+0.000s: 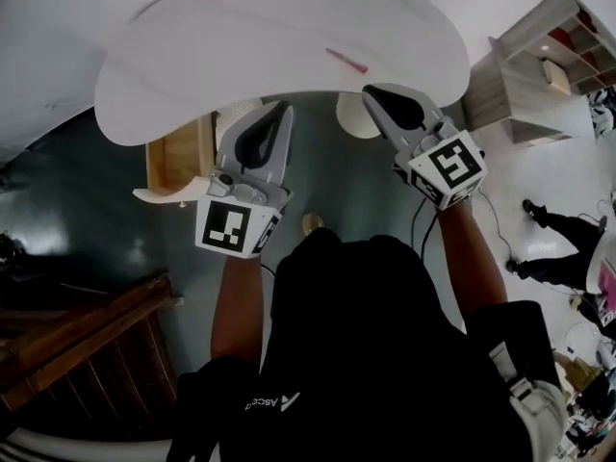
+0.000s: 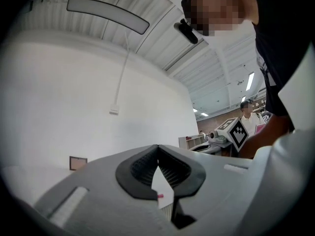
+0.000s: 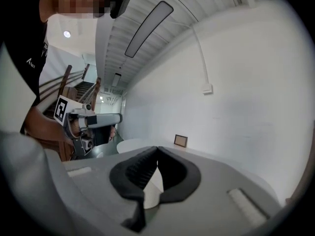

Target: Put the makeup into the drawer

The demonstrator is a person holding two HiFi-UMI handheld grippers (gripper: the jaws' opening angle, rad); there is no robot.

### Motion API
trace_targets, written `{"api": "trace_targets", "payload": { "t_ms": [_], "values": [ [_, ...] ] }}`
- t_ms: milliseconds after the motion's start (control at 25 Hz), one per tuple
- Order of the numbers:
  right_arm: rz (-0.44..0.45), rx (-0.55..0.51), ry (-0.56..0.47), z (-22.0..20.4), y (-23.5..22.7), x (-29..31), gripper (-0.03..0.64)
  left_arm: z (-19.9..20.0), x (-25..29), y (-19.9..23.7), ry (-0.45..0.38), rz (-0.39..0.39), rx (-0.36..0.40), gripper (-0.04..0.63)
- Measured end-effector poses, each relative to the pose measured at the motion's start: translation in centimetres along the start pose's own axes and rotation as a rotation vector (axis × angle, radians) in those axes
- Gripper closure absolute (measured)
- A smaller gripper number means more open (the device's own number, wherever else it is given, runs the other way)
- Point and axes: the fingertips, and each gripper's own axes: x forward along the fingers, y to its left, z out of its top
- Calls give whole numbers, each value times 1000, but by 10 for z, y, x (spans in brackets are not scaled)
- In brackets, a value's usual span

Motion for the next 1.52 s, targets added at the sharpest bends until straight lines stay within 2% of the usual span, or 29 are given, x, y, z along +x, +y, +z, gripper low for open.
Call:
{"api": "trace_targets", "payload": {
  "t_ms": [280, 560, 800, 1040, 1520],
  "values": [
    [-43, -15, 109, -23, -21, 45, 614, -20, 10, 45, 10, -33, -18, 584],
    [-37, -47, 246, -54, -45, 71, 582, -41, 21, 68, 31, -18, -40, 584],
    [8, -90, 354, -83, -73, 94, 541, -53, 38, 83, 52, 16, -40, 584],
    [64, -108, 510, -139, -107, 112, 497, -70, 58, 90, 90, 63, -35, 584],
    [153, -65, 736, -215, -144, 143, 486, -91, 70, 102, 164, 121, -40, 584]
  ]
}}
